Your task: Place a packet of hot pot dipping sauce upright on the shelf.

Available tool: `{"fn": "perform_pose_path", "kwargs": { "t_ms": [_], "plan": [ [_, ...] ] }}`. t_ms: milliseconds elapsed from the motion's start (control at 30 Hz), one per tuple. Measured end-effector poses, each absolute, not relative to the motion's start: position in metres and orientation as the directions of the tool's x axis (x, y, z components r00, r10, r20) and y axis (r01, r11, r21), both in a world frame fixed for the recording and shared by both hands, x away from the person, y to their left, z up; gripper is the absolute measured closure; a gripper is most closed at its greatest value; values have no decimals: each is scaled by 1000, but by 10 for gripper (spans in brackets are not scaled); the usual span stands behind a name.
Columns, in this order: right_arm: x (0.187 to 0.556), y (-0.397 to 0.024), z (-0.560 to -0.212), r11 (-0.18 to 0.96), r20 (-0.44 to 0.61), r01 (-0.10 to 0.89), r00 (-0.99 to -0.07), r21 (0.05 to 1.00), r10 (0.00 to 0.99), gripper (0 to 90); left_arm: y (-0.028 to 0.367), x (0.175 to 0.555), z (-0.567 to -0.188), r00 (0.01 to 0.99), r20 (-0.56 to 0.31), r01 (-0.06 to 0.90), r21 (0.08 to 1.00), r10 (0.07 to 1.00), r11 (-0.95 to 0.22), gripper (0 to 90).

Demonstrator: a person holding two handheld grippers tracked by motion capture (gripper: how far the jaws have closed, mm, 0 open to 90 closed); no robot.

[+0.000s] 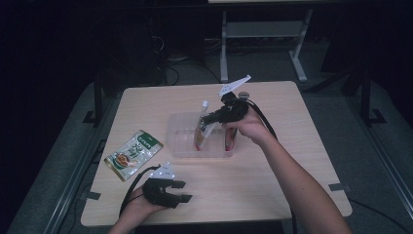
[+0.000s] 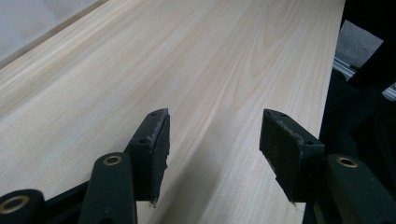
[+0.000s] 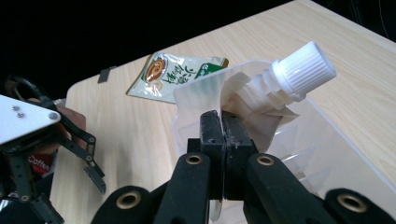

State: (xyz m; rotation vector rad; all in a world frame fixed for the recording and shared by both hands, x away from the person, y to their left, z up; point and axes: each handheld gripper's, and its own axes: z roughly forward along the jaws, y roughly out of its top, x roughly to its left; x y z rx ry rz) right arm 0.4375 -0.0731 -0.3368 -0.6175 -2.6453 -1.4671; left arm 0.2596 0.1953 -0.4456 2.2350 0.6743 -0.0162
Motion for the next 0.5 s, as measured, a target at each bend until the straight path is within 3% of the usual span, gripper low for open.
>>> {"fn": "perform_pose_path", "kwargs": {
  "t_ms": [500],
  "plan": [
    [436,-60,-345,498,215,365,-918,787,332,883,195,259,-446,860,-221,471,690,461,-549,425]
  ]
}}
